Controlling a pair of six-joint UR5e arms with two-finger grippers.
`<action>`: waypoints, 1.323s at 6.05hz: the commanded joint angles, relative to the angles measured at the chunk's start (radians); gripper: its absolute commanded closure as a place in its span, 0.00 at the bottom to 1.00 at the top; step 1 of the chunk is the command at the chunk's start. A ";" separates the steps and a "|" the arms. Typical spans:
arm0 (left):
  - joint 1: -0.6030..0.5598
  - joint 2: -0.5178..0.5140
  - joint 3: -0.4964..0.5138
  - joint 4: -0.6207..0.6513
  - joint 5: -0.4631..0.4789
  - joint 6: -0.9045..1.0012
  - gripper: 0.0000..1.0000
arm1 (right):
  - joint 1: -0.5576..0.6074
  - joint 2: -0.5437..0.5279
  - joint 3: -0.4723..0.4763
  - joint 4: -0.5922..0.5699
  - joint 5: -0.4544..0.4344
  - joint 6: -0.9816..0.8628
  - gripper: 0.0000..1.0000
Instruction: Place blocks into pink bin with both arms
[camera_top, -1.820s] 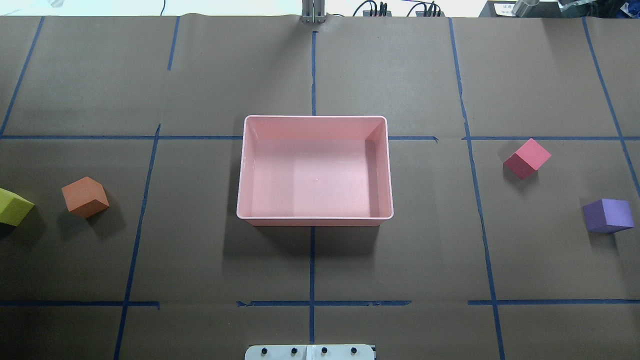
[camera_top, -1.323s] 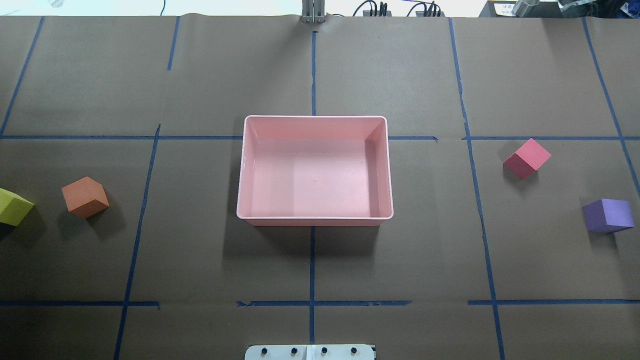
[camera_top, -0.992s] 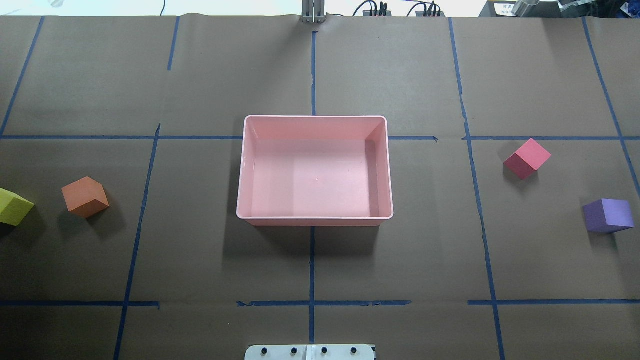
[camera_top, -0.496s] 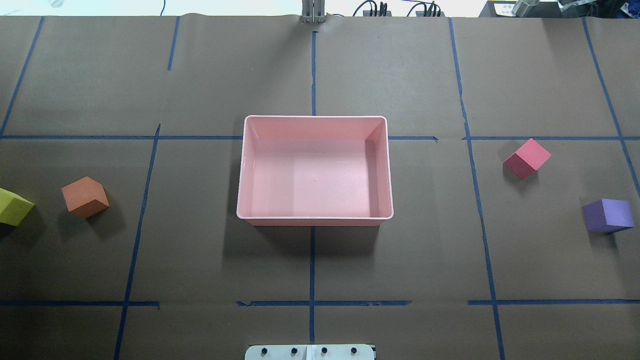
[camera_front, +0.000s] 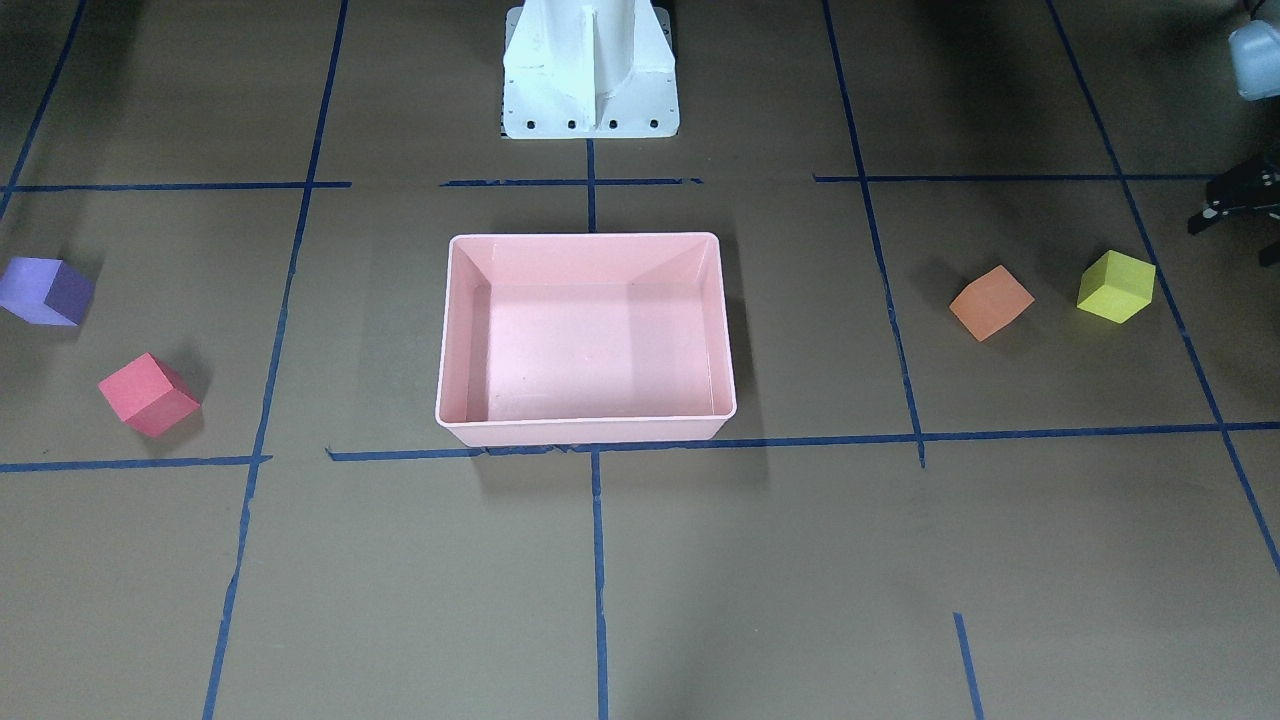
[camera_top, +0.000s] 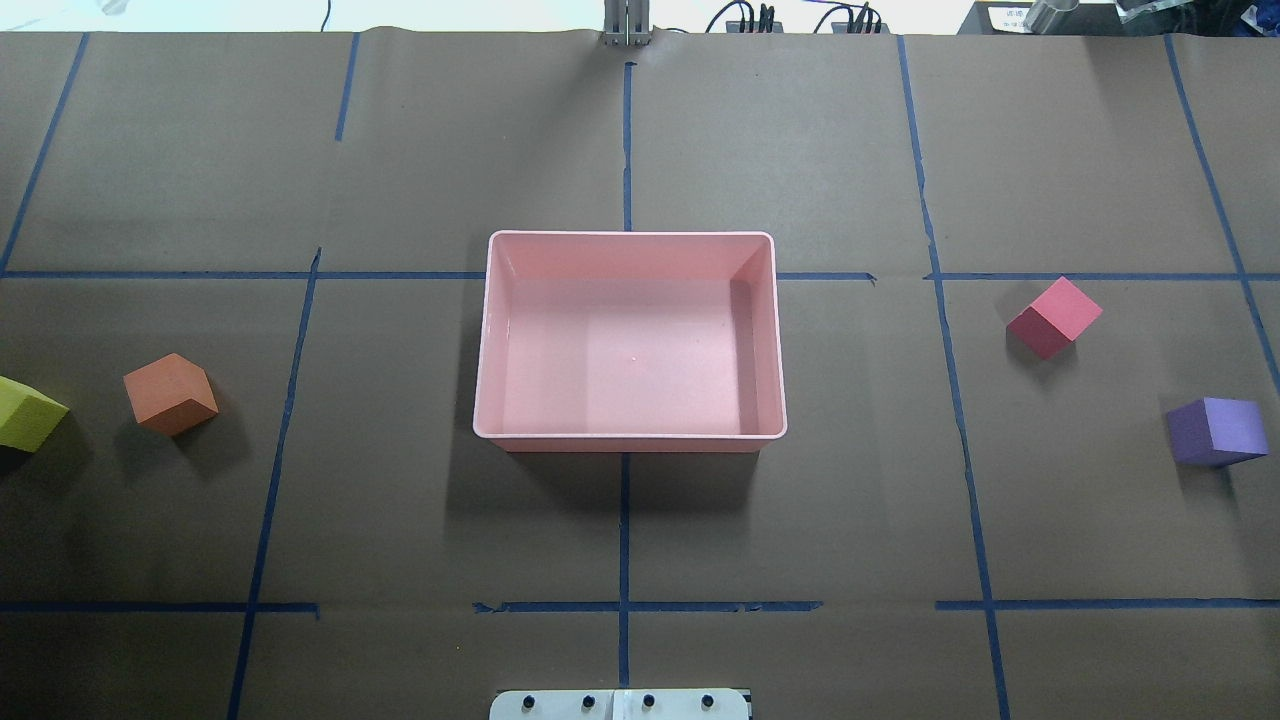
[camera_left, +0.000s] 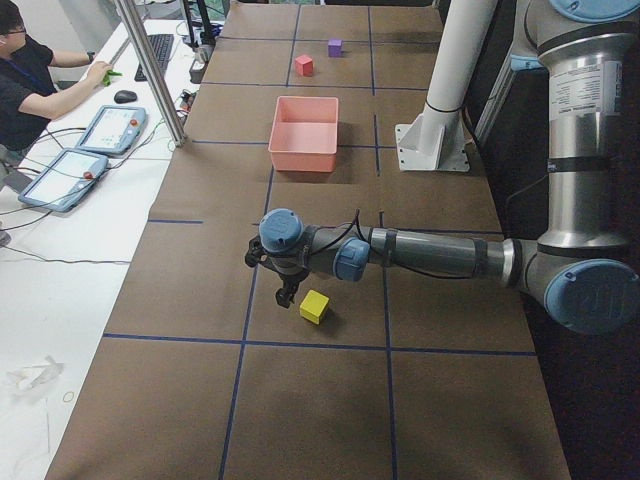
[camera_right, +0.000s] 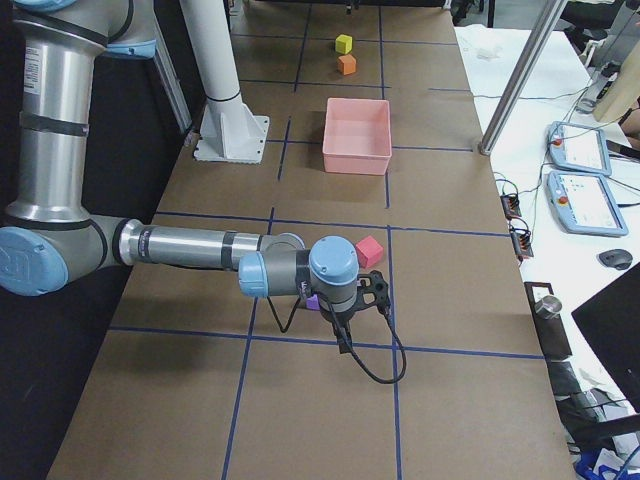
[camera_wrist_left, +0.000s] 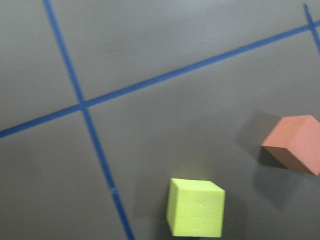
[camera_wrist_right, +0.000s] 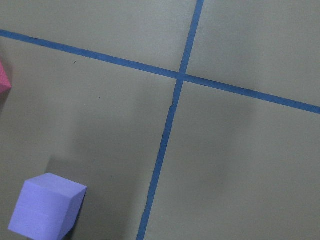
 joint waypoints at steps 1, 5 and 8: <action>0.090 0.011 0.058 -0.190 0.100 -0.101 0.00 | 0.001 0.000 -0.001 0.004 0.001 0.001 0.00; 0.203 0.011 0.181 -0.397 0.111 -0.245 0.00 | 0.001 0.000 -0.005 0.002 0.000 0.001 0.00; 0.263 0.011 0.215 -0.395 0.152 -0.255 0.00 | 0.001 0.000 -0.018 0.002 0.001 0.001 0.00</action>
